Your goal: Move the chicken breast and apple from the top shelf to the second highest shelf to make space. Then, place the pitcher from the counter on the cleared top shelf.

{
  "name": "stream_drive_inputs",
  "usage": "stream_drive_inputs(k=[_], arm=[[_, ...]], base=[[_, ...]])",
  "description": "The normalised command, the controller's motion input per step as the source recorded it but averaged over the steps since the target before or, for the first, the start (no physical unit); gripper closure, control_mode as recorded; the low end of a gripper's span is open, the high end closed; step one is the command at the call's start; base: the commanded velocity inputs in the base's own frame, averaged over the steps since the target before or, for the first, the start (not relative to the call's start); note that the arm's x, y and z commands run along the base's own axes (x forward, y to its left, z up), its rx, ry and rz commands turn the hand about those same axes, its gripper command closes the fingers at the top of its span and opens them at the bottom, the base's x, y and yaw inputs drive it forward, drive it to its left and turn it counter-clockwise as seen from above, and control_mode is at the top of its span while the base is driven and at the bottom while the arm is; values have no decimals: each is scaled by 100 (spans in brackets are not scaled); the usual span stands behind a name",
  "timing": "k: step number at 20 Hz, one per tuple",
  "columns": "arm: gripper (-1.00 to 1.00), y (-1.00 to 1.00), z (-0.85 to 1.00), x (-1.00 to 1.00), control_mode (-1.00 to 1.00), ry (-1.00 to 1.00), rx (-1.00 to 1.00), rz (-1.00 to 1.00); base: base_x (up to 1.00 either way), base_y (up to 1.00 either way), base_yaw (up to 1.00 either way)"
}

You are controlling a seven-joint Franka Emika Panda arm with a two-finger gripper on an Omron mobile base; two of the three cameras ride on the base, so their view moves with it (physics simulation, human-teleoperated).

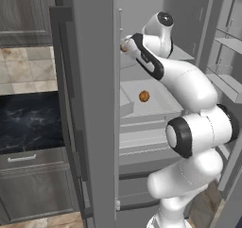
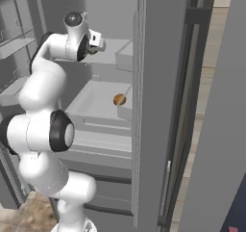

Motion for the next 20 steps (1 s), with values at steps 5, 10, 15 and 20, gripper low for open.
stream_drive_inputs(k=[5,10,15,20], arm=[[-100,11,-23,39,-100,0,0,0],[-100,13,-9,44,-100,0,0,0],[-100,8,0,53,-100,0,0,0],[-100,2,-5,49,-100,0,0,0]], base=[[0,0,0],[0,0,0],[0,0,0],[0,0,0]])
